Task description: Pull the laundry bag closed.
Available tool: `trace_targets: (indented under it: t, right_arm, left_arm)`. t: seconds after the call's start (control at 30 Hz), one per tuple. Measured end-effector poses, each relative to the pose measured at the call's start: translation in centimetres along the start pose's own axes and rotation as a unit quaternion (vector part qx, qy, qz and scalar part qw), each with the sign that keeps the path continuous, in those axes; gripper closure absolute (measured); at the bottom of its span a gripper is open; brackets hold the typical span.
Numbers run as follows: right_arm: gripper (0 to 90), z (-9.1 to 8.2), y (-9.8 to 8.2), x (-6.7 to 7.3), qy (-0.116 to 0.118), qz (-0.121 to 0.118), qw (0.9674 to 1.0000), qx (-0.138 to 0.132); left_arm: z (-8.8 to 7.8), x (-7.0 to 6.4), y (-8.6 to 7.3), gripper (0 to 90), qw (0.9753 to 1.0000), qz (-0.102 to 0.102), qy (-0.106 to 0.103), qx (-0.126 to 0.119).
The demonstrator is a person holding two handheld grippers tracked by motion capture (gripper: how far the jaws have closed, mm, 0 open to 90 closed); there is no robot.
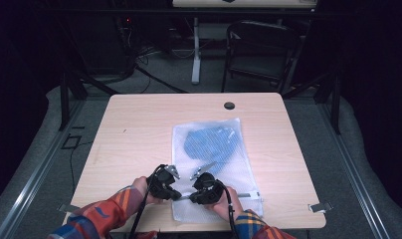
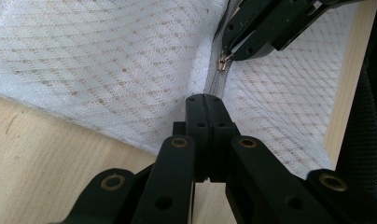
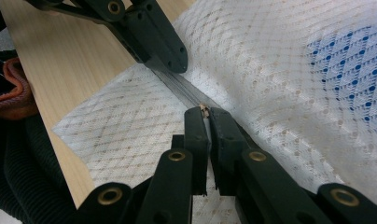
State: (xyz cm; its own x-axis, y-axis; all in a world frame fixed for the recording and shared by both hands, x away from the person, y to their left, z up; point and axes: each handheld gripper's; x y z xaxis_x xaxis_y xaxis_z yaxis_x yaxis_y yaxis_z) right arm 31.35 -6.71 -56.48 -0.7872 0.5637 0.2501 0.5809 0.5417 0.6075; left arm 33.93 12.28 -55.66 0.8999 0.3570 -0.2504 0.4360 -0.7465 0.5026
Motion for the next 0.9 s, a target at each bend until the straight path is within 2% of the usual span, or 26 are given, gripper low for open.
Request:
trace_targets:
  t: [0.9]
  right_arm:
    - [86.7,-0.99,-0.36,-0.79,-0.011,0.008,0.9998,0.015]
  left_arm:
    - [0.03,0.01,-0.06,90.0,1.0,-0.004,0.0,-0.005]
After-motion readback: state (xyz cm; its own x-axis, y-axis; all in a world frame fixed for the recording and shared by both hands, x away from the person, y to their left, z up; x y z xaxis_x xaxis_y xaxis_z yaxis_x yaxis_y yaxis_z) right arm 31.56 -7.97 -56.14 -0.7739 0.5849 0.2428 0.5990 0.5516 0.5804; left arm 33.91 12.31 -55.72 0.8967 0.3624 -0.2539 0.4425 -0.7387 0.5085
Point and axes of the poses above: each handheld gripper's, and its own axes: z roughly forward along the jaws, y roughly out of its top, x roughly to its left, and after that the axes turned 7 degrees about -x, right-handed
